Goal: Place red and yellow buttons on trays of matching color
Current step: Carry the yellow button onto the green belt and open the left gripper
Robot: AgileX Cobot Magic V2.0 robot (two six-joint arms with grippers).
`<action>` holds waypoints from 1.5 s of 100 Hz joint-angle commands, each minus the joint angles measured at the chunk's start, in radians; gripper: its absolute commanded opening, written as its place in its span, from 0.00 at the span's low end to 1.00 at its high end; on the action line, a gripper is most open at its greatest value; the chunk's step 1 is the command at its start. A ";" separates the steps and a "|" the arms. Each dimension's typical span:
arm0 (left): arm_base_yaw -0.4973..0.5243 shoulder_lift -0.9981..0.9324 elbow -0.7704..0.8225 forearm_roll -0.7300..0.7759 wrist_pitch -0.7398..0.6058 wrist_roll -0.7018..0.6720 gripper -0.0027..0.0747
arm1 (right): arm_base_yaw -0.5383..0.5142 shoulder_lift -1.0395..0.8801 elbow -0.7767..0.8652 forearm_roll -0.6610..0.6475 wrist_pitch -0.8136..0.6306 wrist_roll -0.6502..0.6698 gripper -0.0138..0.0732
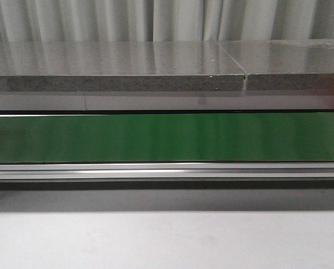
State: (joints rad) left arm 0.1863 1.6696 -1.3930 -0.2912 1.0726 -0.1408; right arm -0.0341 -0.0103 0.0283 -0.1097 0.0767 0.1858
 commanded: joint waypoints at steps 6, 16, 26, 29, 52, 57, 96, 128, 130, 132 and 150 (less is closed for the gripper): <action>-0.007 -0.068 -0.084 -0.012 -0.031 0.001 0.81 | -0.006 -0.008 -0.016 -0.009 -0.077 -0.010 0.08; -0.003 -0.088 -0.111 0.060 -0.006 -0.030 0.81 | -0.006 -0.008 -0.016 -0.009 -0.077 -0.010 0.08; 0.000 -0.101 -0.121 0.174 0.041 -0.076 0.81 | -0.006 -0.008 -0.016 -0.009 -0.077 -0.010 0.08; 0.003 -0.104 -0.121 0.195 0.056 -0.083 0.81 | -0.006 -0.008 -0.016 -0.009 -0.077 -0.010 0.08; 0.080 -0.104 -0.119 0.202 0.148 -0.077 0.81 | -0.006 -0.008 -0.016 -0.009 -0.077 -0.010 0.08; 0.097 -0.104 -0.119 0.203 0.164 -0.061 0.81 | -0.006 -0.008 -0.016 -0.009 -0.077 -0.010 0.08; 0.237 -0.105 -0.064 0.212 0.195 -0.014 0.81 | -0.006 -0.008 -0.016 -0.009 -0.077 -0.010 0.08; 0.387 -0.113 0.102 0.212 0.195 -0.010 0.81 | -0.006 -0.008 -0.016 -0.009 -0.077 -0.010 0.08; 0.397 -0.116 0.110 0.212 0.195 -0.010 0.81 | -0.006 -0.008 -0.016 -0.009 -0.077 -0.010 0.08; 0.406 -0.116 0.119 0.214 0.195 -0.010 0.81 | -0.006 -0.008 -0.016 -0.009 -0.077 -0.010 0.08; 0.466 -0.118 0.192 0.225 0.170 -0.036 0.81 | -0.006 -0.008 -0.016 -0.009 -0.077 -0.010 0.08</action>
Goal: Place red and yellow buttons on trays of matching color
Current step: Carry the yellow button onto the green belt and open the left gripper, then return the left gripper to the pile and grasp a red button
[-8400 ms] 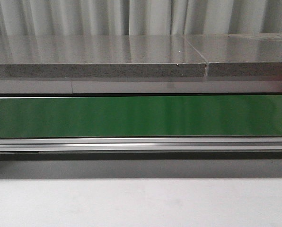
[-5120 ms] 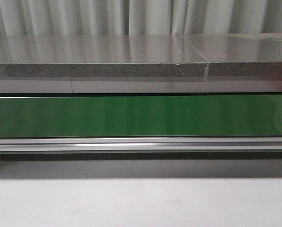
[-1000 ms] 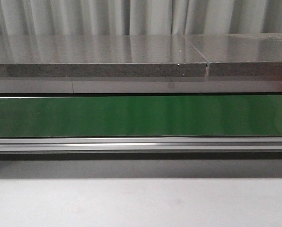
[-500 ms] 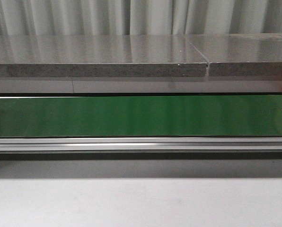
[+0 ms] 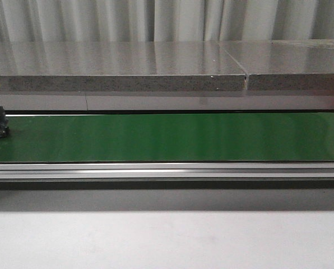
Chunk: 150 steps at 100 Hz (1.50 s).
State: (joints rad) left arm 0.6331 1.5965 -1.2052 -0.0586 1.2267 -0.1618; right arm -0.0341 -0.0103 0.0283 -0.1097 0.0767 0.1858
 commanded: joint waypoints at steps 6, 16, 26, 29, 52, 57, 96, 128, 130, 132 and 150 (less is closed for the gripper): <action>0.031 -0.045 0.024 -0.007 0.000 -0.015 0.81 | -0.006 -0.008 -0.016 -0.009 -0.077 -0.010 0.08; 0.046 -0.045 0.044 -0.007 -0.057 -0.015 0.81 | -0.006 -0.008 -0.016 -0.009 -0.077 -0.010 0.08; 0.046 -0.045 0.046 -0.007 -0.104 -0.015 0.81 | -0.006 -0.008 -0.016 -0.009 -0.077 -0.010 0.08; 0.046 -0.045 0.046 -0.007 -0.120 -0.015 0.81 | -0.006 -0.008 -0.016 -0.009 -0.077 -0.010 0.08; 0.046 -0.004 0.046 -0.007 -0.165 -0.015 0.81 | -0.006 -0.008 -0.016 -0.009 -0.077 -0.010 0.08; 0.046 0.008 0.046 -0.007 -0.172 -0.015 0.81 | -0.006 -0.008 -0.016 -0.009 -0.077 -0.010 0.08; 0.046 0.062 0.046 -0.009 -0.209 -0.015 0.81 | -0.006 -0.008 -0.016 -0.009 -0.077 -0.010 0.08; 0.046 0.092 0.046 -0.011 -0.232 -0.015 0.68 | -0.006 -0.008 -0.016 -0.009 -0.077 -0.010 0.08; 0.046 0.092 0.046 -0.011 -0.232 -0.015 0.65 | -0.006 -0.008 -0.016 -0.009 -0.077 -0.010 0.08; 0.046 0.092 0.046 -0.011 -0.234 -0.015 0.63 | -0.006 -0.008 -0.016 -0.009 -0.077 -0.010 0.08; 0.046 0.092 0.046 -0.011 -0.243 -0.015 0.36 | -0.006 -0.008 -0.016 -0.009 -0.077 -0.010 0.08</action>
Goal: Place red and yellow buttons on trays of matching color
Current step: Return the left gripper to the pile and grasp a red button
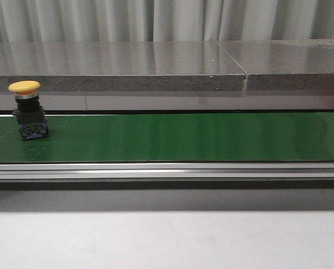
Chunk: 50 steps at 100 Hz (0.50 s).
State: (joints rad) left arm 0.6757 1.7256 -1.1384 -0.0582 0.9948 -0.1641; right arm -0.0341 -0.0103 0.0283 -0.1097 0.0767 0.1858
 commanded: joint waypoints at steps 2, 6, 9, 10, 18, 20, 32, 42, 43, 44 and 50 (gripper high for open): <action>0.003 -0.038 -0.020 -0.012 -0.011 -0.013 0.34 | -0.006 -0.008 -0.016 -0.009 -0.077 -0.010 0.08; 0.003 -0.040 -0.020 -0.012 -0.011 -0.013 0.32 | -0.006 -0.008 -0.016 -0.009 -0.077 -0.010 0.08; 0.003 -0.041 -0.020 -0.012 -0.012 -0.013 0.31 | -0.006 -0.008 -0.016 -0.009 -0.077 -0.010 0.08; 0.003 -0.043 -0.020 -0.012 -0.012 -0.013 0.31 | -0.006 -0.008 -0.016 -0.009 -0.077 -0.010 0.08; 0.003 -0.060 -0.020 -0.007 -0.012 -0.003 0.31 | -0.006 -0.008 -0.016 -0.009 -0.077 -0.010 0.08; 0.003 -0.068 -0.020 -0.007 -0.012 -0.003 0.31 | -0.006 -0.008 -0.016 -0.009 -0.077 -0.010 0.08; 0.003 -0.124 -0.020 0.011 0.008 -0.003 0.31 | -0.006 -0.008 -0.016 -0.009 -0.077 -0.010 0.08; 0.003 -0.186 -0.020 0.039 0.044 -0.003 0.31 | -0.006 -0.008 -0.016 -0.009 -0.077 -0.010 0.08; 0.003 -0.190 -0.020 0.042 0.047 -0.003 0.31 | -0.006 -0.008 -0.016 -0.009 -0.077 -0.010 0.08; 0.003 -0.199 -0.020 0.042 0.053 -0.003 0.31 | -0.006 -0.008 -0.016 -0.009 -0.077 -0.010 0.08; 0.003 -0.228 -0.020 0.044 0.068 -0.001 0.31 | -0.006 -0.008 -0.016 -0.009 -0.077 -0.010 0.08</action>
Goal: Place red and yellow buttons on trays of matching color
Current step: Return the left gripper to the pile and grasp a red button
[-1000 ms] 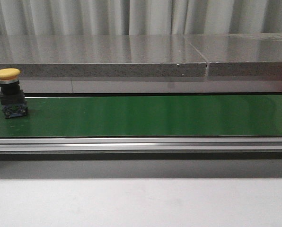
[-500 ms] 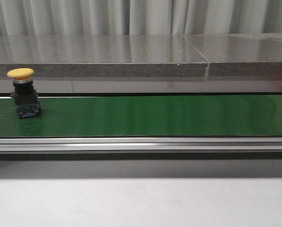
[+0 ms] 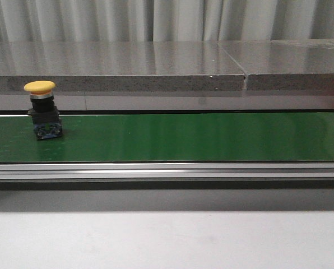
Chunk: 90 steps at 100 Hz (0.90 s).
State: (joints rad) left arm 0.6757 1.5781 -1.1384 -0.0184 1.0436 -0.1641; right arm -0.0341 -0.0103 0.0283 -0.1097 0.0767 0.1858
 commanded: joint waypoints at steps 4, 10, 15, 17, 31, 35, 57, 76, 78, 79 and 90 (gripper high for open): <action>0.003 -0.107 -0.020 0.001 0.021 0.016 0.31 | -0.006 -0.008 -0.016 -0.009 -0.077 -0.010 0.08; 0.001 -0.136 -0.025 -0.002 0.030 0.023 0.31 | -0.006 -0.008 -0.016 -0.009 -0.077 -0.010 0.08; -0.003 -0.158 -0.034 -0.002 0.046 0.025 0.31 | -0.006 -0.008 -0.016 -0.009 -0.077 -0.010 0.08; -0.007 -0.162 -0.040 -0.002 0.054 0.025 0.31 | -0.006 -0.008 -0.016 -0.009 -0.077 -0.010 0.08; -0.049 -0.177 -0.107 -0.002 0.136 0.044 0.31 | -0.006 -0.008 -0.016 -0.009 -0.077 -0.010 0.08; -0.069 -0.177 -0.128 -0.002 0.151 0.045 0.31 | -0.006 -0.008 -0.016 -0.009 -0.077 -0.010 0.08; -0.208 -0.162 -0.246 0.002 0.176 0.045 0.31 | -0.006 -0.008 -0.016 -0.009 -0.077 -0.010 0.08; -0.328 -0.105 -0.308 0.002 0.197 0.039 0.31 | -0.006 -0.008 -0.016 -0.009 -0.077 -0.010 0.08; -0.336 -0.099 -0.314 0.002 0.197 0.039 0.31 | -0.006 -0.008 -0.016 -0.009 -0.077 -0.010 0.08; -0.342 -0.093 -0.316 0.002 0.197 0.036 0.31 | -0.006 -0.008 -0.016 -0.009 -0.077 -0.010 0.08; -0.388 -0.046 -0.339 0.002 0.204 0.029 0.30 | -0.006 -0.008 -0.016 -0.009 -0.077 -0.010 0.08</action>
State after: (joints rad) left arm 0.3211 1.5307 -1.4330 -0.0090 1.2426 -0.1226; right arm -0.0341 -0.0103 0.0283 -0.1097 0.0767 0.1858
